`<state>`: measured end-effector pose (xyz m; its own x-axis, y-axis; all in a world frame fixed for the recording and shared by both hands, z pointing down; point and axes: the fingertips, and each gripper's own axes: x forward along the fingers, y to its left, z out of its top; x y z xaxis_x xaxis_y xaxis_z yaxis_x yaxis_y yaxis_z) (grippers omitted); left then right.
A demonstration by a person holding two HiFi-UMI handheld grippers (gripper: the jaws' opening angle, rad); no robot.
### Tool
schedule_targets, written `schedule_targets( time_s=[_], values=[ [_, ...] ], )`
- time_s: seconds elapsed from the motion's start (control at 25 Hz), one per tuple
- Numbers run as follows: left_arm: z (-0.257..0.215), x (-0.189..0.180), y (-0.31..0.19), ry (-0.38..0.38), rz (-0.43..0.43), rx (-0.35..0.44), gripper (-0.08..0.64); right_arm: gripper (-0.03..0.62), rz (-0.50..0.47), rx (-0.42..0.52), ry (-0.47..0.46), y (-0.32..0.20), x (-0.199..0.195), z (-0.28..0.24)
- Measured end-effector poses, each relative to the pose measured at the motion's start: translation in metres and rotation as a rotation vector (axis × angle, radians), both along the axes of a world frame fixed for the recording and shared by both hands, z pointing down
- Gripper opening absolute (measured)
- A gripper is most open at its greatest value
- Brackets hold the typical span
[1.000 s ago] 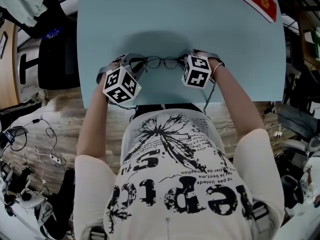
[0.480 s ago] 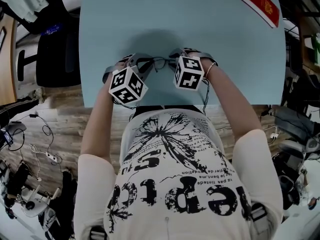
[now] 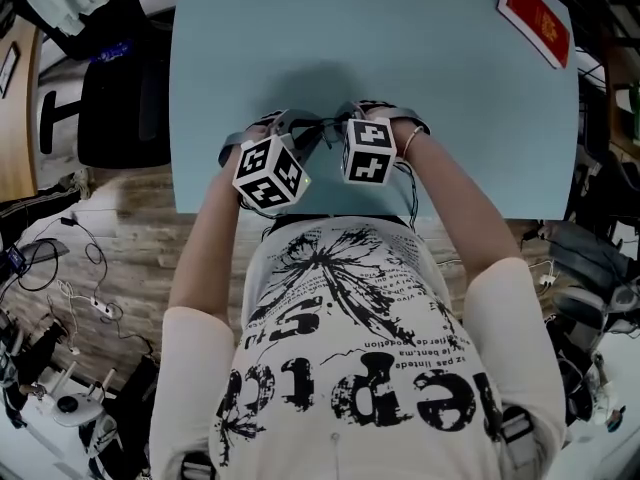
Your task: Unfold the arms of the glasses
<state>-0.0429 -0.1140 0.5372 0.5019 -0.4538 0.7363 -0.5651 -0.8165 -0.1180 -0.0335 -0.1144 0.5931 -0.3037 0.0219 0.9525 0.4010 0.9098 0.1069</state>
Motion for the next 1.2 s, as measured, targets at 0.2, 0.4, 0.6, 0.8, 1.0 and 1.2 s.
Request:
schedule_targets(
  time_s=[0.2,0.4,0.6,0.8,1.0,1.2],
  values=[
    [0.001,-0.004,0.001,0.002,0.013,-0.007,0.031,0.028,-0.012,0.009,-0.005,0.001,-0.002,-0.005],
    [0.001,-0.010,0.002,-0.002,0.009,-0.013,0.031,0.026,-0.015,0.019,-0.053,-0.001,0.000,-0.025],
    [0.000,-0.013,-0.003,-0.015,0.011,-0.004,0.031,0.026,-0.003,0.058,-0.111,-0.009,0.006,-0.045],
    [0.003,-0.013,-0.007,-0.023,0.015,-0.010,0.031,0.025,0.046,0.109,-0.198,-0.022,0.020,-0.063],
    [0.001,-0.020,-0.018,-0.016,-0.002,-0.019,0.031,0.025,0.137,0.102,-0.273,-0.036,0.040,-0.078],
    [0.001,-0.023,-0.025,-0.017,-0.005,-0.033,0.031,0.026,0.180,0.071,-0.278,-0.041,0.054,-0.083]
  ],
)
